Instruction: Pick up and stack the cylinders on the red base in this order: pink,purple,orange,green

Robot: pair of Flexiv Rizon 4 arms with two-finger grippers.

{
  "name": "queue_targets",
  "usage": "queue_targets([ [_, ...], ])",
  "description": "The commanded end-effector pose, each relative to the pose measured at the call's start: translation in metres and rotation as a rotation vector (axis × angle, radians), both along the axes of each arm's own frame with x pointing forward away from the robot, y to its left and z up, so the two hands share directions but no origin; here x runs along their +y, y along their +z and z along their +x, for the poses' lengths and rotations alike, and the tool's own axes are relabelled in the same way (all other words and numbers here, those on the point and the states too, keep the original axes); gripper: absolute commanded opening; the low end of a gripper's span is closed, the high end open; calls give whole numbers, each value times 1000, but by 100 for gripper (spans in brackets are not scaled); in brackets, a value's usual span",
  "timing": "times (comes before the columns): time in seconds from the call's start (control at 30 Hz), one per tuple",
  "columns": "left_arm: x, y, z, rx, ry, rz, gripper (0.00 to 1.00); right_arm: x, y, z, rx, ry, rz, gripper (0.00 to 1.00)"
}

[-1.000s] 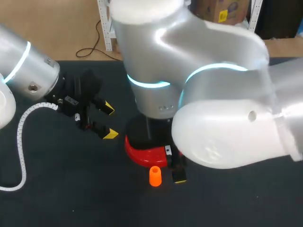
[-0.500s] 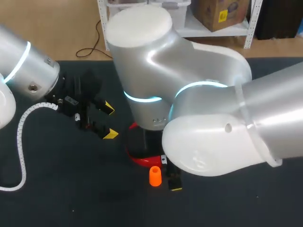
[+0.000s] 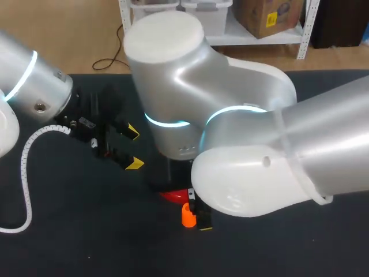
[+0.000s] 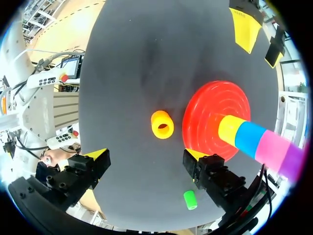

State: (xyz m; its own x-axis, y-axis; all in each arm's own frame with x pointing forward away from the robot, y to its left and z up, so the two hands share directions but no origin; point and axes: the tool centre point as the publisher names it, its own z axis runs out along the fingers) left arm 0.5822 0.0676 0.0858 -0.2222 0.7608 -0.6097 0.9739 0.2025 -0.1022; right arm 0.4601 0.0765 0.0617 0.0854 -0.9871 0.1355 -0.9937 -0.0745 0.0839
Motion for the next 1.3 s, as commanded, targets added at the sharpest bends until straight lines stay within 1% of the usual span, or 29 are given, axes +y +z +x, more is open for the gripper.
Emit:
queue_targets([
  [0.03, 0, 0, 1, 2, 0, 3, 100, 2, -4, 1, 1, -2, -2, 100],
  [0.1, 0, 0, 1, 2, 0, 3, 100, 3, -4, 0, -13, -11, 27, 100],
  [0.13, 0, 0, 1, 2, 0, 3, 100, 2, -3, 0, -10, -24, 36, 100],
  [0.17, 0, 0, 1, 2, 0, 3, 100, 1, -1, 0, 1, -29, 12, 100],
  [0.93, 0, 0, 1, 2, 0, 3, 100, 3, -2, 0, 1, -28, 9, 100],
  [1.07, 0, 0, 1, 2, 0, 3, 100, 8, -6, 3, -17, -32, -17, 100],
  [1.1, 0, 0, 1, 2, 0, 3, 100, 8, -7, 4, -31, -34, -30, 100],
  [1.3, 0, 0, 1, 2, 0, 3, 100, 10, -12, 7, -50, -32, -36, 100],
])
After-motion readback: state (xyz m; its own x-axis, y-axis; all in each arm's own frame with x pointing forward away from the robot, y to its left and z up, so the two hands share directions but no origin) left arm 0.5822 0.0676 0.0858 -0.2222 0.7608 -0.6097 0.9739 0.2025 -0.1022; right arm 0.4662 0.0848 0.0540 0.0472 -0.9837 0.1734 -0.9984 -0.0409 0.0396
